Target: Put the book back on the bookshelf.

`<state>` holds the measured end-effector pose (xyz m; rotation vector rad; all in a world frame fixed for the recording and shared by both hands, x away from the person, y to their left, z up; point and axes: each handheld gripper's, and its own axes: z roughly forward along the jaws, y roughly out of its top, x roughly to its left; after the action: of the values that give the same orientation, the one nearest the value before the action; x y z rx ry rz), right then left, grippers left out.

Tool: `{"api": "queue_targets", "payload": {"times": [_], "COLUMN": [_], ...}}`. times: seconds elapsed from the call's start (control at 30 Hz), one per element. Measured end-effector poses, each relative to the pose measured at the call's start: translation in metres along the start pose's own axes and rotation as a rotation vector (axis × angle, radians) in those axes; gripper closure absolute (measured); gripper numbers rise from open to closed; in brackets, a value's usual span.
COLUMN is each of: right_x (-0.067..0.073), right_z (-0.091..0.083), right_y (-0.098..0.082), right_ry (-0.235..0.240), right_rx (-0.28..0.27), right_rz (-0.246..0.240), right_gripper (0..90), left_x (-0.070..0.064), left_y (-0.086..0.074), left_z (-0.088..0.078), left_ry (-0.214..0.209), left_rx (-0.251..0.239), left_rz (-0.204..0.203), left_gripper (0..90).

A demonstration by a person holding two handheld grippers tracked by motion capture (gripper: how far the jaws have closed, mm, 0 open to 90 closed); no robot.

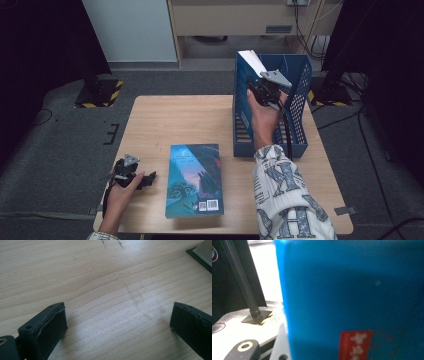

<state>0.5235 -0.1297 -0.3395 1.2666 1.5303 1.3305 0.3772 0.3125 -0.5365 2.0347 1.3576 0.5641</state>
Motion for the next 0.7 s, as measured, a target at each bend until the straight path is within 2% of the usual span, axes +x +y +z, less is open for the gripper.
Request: {"api": "queue_targets", "payload": {"times": [0.7], "right_x": [0.002], "right_z": [0.012], "right_y": [-0.025], "right_ry": [-0.03], "right_rx": [0.021], "right_rz": [0.017], "right_gripper": [61.1], "left_x": [0.0], "left_y": [0.0], "left_z": [0.001], "left_ry": [-0.003], "left_rx": [-0.001], "left_rz": [0.001], "left_gripper": [0.1]}}
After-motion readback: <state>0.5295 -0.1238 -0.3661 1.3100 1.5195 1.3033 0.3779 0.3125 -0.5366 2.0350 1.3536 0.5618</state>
